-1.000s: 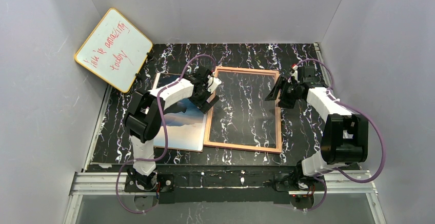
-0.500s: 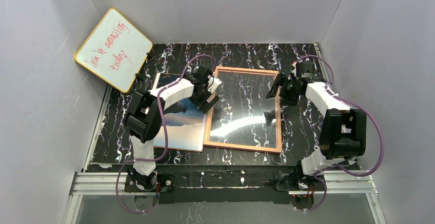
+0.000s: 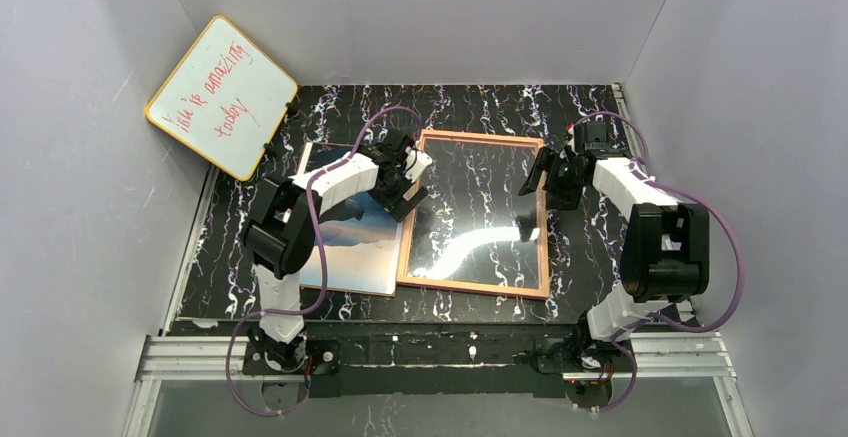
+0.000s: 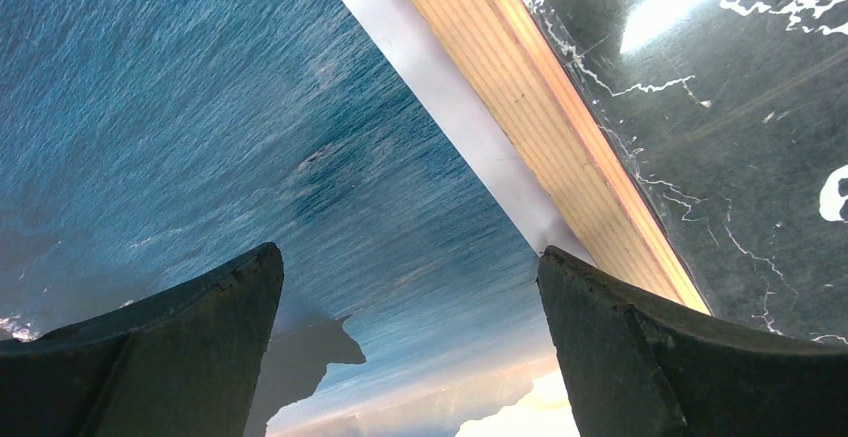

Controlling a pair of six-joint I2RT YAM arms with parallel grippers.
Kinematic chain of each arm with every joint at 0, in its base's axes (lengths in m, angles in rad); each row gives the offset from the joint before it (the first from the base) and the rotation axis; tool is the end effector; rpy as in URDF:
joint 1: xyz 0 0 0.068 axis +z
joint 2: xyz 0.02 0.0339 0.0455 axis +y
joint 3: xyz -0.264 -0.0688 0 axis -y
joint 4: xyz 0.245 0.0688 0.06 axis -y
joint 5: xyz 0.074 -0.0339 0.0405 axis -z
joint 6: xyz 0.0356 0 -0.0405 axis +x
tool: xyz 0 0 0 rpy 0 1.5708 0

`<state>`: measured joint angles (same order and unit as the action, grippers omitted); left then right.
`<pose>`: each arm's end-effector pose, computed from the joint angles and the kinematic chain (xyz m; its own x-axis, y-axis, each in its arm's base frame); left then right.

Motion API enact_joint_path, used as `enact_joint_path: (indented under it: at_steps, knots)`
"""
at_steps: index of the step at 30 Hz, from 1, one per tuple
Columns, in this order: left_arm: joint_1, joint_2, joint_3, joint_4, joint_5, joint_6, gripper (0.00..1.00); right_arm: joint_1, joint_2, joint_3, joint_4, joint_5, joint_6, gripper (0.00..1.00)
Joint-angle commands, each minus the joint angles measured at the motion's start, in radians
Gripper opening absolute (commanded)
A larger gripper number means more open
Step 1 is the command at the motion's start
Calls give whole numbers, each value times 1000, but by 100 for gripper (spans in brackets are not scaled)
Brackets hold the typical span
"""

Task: Put the photo into the frame

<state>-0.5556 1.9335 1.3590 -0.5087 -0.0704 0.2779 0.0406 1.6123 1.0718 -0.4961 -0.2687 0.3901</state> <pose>0.3439 -0.2106 0.1808 -0.5851 0.6854 -0.4335 0.6849 0.7038 0.1883 0.3264 0.0227 0.2094 -0.8616 0.3319 -0.3840 0.1659 0.8992 0.4049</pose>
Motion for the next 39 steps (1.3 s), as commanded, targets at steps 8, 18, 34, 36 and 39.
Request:
enact_joint_path:
  at_steps: [8, 18, 34, 36, 39]
  knots:
    - [-13, -8, 12, -41, -9, -3, 97, 2, 21, -22, 54, -39, 18, 82]
    - [-26, 6, 22, -39, -9, -4, 97, 2, 33, -36, 65, -44, 12, 80]
    - [-52, 38, 56, -43, -8, 0, 97, 2, 60, -91, 117, -85, 47, 77]
    - [-53, 42, 58, -43, -7, 0, 97, 2, 61, -94, 122, -83, 50, 77]
    - [-56, 43, 61, -43, -9, -1, 97, 3, 64, -100, 124, -77, 52, 77]
